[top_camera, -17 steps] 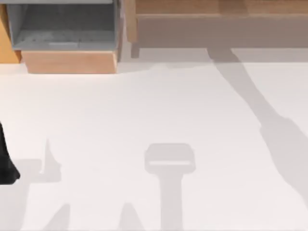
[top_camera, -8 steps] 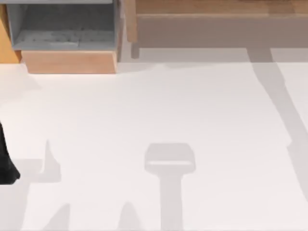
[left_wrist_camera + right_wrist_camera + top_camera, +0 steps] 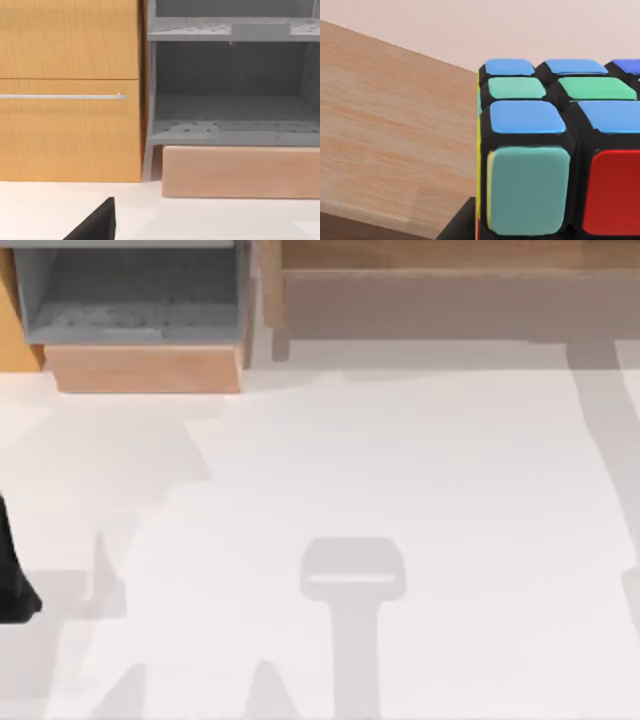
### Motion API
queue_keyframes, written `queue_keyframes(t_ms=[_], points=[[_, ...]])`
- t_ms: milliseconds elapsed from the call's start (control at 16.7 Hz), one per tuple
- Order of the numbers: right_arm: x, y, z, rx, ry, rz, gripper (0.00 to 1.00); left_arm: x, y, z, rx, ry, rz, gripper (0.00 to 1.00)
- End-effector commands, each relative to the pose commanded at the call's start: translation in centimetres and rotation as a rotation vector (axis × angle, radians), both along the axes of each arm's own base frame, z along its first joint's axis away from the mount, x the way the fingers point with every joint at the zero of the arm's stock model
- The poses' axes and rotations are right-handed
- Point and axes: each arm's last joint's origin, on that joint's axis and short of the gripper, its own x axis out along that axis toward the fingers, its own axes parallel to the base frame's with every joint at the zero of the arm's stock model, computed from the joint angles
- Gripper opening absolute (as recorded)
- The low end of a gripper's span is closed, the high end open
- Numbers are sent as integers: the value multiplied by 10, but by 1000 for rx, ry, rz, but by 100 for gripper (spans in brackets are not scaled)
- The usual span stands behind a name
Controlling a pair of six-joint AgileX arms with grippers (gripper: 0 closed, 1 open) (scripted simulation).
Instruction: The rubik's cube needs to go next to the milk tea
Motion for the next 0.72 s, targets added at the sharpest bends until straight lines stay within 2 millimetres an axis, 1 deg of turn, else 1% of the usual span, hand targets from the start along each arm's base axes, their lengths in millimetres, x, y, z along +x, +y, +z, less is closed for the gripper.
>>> queue_keyframes(t_ms=[300,480,720], points=[[-16,-32,-29,-29,164,-40,0,0,0,0,0,0,0,100],[-26,-50,-55,-23,291,-68,0,0,0,0,0,0,0,100],[-39,-71,-95,8,485,-109,0,0,0,0,0,0,0,100]])
